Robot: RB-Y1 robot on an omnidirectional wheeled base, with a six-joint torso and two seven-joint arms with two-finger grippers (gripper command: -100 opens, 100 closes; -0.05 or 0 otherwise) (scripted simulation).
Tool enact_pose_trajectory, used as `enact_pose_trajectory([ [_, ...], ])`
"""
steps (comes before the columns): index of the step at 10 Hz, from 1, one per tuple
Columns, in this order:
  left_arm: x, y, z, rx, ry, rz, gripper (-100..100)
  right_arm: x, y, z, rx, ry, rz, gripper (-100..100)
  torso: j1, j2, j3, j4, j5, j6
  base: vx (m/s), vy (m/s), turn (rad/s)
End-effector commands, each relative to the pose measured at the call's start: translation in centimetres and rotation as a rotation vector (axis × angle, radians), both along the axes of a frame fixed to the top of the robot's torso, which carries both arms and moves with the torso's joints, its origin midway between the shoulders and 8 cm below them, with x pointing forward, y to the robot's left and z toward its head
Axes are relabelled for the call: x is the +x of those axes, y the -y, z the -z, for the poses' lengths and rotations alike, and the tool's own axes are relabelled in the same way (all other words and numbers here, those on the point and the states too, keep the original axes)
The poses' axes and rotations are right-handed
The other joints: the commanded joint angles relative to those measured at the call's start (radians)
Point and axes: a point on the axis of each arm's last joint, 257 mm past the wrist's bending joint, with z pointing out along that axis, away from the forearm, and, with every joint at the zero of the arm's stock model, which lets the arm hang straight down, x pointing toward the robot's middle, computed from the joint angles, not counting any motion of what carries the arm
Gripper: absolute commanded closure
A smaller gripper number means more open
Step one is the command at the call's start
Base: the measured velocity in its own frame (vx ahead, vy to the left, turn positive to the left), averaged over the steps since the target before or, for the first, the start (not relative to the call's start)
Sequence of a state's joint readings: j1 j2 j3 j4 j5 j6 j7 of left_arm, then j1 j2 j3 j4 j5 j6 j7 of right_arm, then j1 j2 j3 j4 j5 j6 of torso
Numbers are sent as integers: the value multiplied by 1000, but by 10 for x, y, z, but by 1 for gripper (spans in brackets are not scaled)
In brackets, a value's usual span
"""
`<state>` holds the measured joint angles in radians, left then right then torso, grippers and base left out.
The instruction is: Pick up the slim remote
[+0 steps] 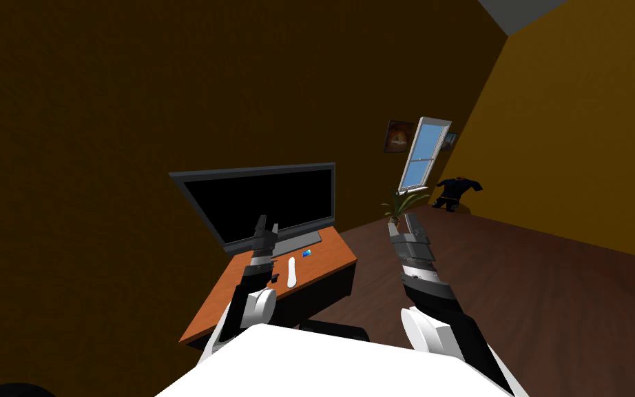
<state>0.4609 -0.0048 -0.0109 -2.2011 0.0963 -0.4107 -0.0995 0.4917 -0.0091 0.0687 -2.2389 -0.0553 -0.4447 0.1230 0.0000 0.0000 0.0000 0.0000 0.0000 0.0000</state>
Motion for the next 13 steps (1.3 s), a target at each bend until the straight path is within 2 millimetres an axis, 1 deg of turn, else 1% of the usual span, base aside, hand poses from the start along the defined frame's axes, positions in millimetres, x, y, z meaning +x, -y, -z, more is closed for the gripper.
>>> enact_pose_trajectory([
  [1, 4, 4, 17, 7, -41, 23, -100, 0, 0, 0, 0, 0, 0, 0, 0, 0, 0, 0, 0, 0, -21, -1, -20],
  [2, 9, 8, 43, 13, -102, 51, -100, 0, 0, 0, 0, 0, 0, 0, 0, 1, 1, 0, 0, 0, -62, 0, -61],
  [3, 9, 8, 43, 13, -102, 51, -100, 0, 0, 0, 0, 0, 0, 0, 0, 3, 2, 1, 0, 0, -57, 3, -18],
  [4, 12, 10, 60, 15, -141, 67, -100, 0, 0, 0, 0, 0, 0, 0, 0, 4, 2, 1, 0, 0, -48, -5, -17],
  [7, 13, 17, 123, 20, -281, 120, -100, 0, 0, 0, 0, 0, 0, 0, -1, 4, 2, 1, 0, 0, -58, -20, -73],
  [8, 13, 16, 128, 19, -291, 118, -100, 0, 0, 0, 0, 0, 0, 0, -1, 5, 3, 1, 0, 0, -47, -13, -17],
  [10, 7, 17, 182, 23, -411, 151, -100, 0, 0, 0, 0, 0, 0, 0, -1, 3, 2, 1, 0, 0, -40, -19, -96],
  [11, 1, 18, 205, 27, -463, 169, -100, 0, 0, 0, 0, 0, 0, 0, -1, 3, 2, 1, 0, 0, -49, -32, -140],
  [12, 0, 16, 215, 26, -482, 165, -100, 0, 0, 0, 0, 0, 0, 0, -2, 3, 2, 1, 0, 0, -31, -22, -35],
  [13, -8, 15, 240, 30, -539, 181, -100, 0, 0, 0, 0, 0, 0, 0, -1, 3, 2, 1, 0, 0, -24, -27, -95],
])
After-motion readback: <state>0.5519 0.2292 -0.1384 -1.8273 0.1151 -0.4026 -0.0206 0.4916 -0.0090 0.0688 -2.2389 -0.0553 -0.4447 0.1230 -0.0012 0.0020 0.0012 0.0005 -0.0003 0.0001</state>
